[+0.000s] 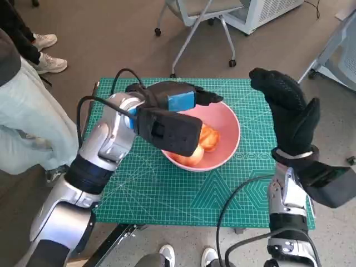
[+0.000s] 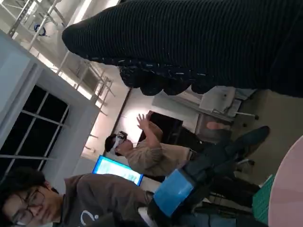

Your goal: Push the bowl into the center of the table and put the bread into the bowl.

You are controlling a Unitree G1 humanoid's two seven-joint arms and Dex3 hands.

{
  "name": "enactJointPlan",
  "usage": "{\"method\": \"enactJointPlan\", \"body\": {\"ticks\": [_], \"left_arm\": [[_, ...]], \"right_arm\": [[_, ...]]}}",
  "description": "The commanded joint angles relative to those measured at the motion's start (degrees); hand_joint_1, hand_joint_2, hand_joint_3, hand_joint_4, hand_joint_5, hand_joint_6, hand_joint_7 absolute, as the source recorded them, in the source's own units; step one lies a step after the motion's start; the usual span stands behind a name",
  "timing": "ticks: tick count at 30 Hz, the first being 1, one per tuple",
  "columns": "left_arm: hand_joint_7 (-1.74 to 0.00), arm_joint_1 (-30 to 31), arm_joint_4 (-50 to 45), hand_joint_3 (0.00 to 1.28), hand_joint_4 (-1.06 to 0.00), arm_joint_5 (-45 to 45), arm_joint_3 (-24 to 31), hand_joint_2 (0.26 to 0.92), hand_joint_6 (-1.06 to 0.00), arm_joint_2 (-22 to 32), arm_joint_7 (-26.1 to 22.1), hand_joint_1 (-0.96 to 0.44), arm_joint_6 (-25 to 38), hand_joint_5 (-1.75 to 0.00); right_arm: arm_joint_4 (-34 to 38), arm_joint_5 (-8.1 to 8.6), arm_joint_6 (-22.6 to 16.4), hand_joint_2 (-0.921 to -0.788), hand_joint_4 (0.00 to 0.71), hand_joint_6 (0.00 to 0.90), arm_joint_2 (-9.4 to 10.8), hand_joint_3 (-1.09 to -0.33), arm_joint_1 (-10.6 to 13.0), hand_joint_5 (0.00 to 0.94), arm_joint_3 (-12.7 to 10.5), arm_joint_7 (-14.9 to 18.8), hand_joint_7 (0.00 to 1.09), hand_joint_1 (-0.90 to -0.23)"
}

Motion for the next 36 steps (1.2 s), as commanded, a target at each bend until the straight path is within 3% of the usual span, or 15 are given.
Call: {"method": "enactJointPlan", "body": {"ticks": [1,6,14,21,26,36], "left_arm": [[0.0,2.33,-9.01,0.01,-0.14,-6.71,7.42,0.873,-0.26,3.59,-2.09,-0.24,0.65,0.0],[0.0,5.96,-14.23,0.0,-0.13,-14.49,14.36,0.868,-0.26,4.25,-1.19,-0.25,-0.92,0.0],[-0.01,12.79,-12.32,0.02,-0.13,-29.76,25.24,0.905,-0.28,-4.71,8.77,-0.32,-18.33,0.0],[-0.02,17.48,-9.78,0.24,-0.15,-35.02,28.7,0.92,-0.27,-11.51,15.85,-0.51,-26.55,-0.01],[-0.01,19.1,-8.88,0.35,-0.14,-39.27,29.28,0.921,-0.24,-13.27,15.33,-0.6,-27.71,0.0],[0.0,21.74,-8.77,0.38,-0.13,-43.74,28.04,0.921,-0.21,-14.82,11.32,-0.63,-29.44,0.0]], "right_arm": [[-0.42,0.12,1.2,-0.921,0.198,0.062,0.12,-0.731,0.89,0.001,0.1,-0.5,0.46,-0.684],[-1.14,-0.22,1.62,-0.921,0.196,0.061,-0.01,-0.735,0.71,0.0,0.31,-0.64,0.45,-0.682],[-3.2,-0.78,3.48,-0.921,0.183,0.043,-0.47,-0.745,0.06,0.0,0.9,-1.32,0.45,-0.675],[-7.08,-1.5,6.52,-0.921,0.18,0.022,-1.01,-0.755,-0.31,0.001,1.82,-2.54,0.5,-0.685],[-8.77,-2.28,8.37,-0.921,0.18,0.002,-1.34,-0.762,-1.1,0.0,2.29,-3.61,0.54,-0.692],[-10.28,-3.49,10.43,-0.921,0.174,0.006,-2.22,-0.758,-2.67,0.0,2.73,-4.78,0.57,-0.686]]}}
